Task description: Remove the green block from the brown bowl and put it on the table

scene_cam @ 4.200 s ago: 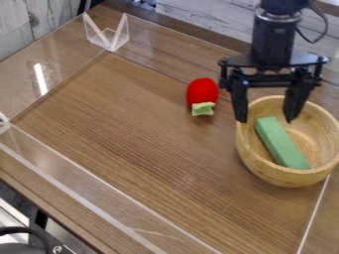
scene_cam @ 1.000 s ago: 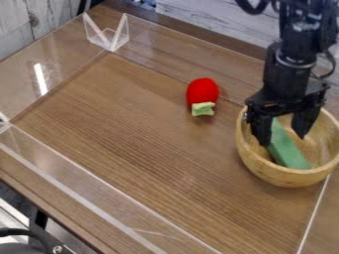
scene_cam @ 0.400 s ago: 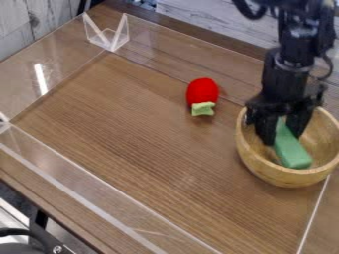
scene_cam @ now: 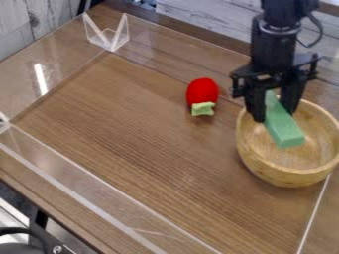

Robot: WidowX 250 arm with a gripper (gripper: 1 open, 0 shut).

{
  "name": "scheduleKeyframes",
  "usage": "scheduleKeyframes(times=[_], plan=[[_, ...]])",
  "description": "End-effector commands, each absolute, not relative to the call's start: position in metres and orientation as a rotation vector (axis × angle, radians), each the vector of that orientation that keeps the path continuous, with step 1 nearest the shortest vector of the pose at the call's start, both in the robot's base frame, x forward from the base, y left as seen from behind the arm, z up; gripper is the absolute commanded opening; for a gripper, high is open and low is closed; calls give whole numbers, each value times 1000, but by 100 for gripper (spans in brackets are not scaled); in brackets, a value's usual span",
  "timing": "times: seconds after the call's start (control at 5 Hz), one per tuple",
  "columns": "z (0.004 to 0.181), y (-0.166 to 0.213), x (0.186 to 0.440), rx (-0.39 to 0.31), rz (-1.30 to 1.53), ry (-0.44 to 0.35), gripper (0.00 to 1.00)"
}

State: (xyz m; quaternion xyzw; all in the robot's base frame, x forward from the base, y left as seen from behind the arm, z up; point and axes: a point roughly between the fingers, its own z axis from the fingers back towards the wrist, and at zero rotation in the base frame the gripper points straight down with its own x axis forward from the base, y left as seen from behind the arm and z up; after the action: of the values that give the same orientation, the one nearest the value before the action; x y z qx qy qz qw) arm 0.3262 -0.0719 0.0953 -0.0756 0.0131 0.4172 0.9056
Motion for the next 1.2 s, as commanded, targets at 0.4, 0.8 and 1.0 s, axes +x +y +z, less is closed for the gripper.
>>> scheduleKeyframes(times=[0.4,0.8,1.0], plan=[[110,-94,325,-215,983,-181,0],[131,-97,328,-241,850,-207,0],[122,-98,329,-225,828,-231,0]])
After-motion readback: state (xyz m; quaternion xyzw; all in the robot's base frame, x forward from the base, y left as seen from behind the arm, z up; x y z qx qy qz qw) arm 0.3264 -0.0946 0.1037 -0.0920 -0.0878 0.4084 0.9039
